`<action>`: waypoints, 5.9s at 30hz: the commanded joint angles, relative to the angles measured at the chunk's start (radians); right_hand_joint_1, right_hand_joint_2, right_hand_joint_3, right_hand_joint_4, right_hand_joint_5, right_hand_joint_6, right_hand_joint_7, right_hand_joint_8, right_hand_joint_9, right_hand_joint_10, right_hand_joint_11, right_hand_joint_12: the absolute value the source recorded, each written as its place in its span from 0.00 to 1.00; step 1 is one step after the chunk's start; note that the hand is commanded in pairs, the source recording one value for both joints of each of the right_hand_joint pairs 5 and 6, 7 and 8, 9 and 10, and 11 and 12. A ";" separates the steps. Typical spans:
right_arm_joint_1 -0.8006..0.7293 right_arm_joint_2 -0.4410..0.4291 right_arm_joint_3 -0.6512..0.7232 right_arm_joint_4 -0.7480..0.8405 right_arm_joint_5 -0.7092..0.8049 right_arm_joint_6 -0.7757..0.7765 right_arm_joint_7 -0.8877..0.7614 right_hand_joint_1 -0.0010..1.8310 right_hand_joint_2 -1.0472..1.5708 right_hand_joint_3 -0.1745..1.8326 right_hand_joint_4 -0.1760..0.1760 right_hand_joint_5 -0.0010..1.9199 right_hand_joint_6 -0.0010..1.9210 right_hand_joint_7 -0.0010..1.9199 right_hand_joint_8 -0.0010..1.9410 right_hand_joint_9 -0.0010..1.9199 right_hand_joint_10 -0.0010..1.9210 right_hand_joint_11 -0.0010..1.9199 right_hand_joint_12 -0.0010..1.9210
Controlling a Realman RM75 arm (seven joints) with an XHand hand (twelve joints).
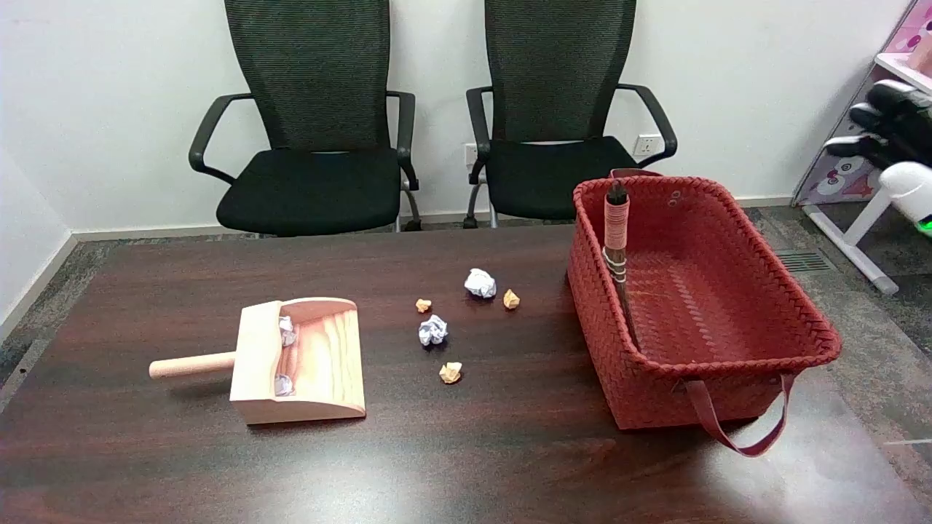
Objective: Pick up the broom by its handle.
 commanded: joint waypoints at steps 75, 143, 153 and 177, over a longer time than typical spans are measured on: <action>0.564 -0.238 -0.362 -0.193 -0.272 0.573 -0.034 0.43 0.28 0.44 0.74 0.10 0.10 0.10 0.10 0.15 0.15 0.23 0.23; 0.542 -0.185 -0.354 -0.242 -0.311 0.653 -0.046 0.48 0.56 0.51 1.00 0.88 0.88 0.88 0.87 1.00 1.00 0.82 0.81; 0.540 -0.185 -0.341 -0.253 -0.311 0.651 -0.048 0.48 0.56 0.54 0.92 1.00 1.00 1.00 0.99 1.00 1.00 0.84 0.84; 0.403 -0.059 -0.056 -0.800 0.253 0.962 -0.907 0.53 0.78 0.62 0.58 1.00 1.00 1.00 0.99 1.00 1.00 1.00 1.00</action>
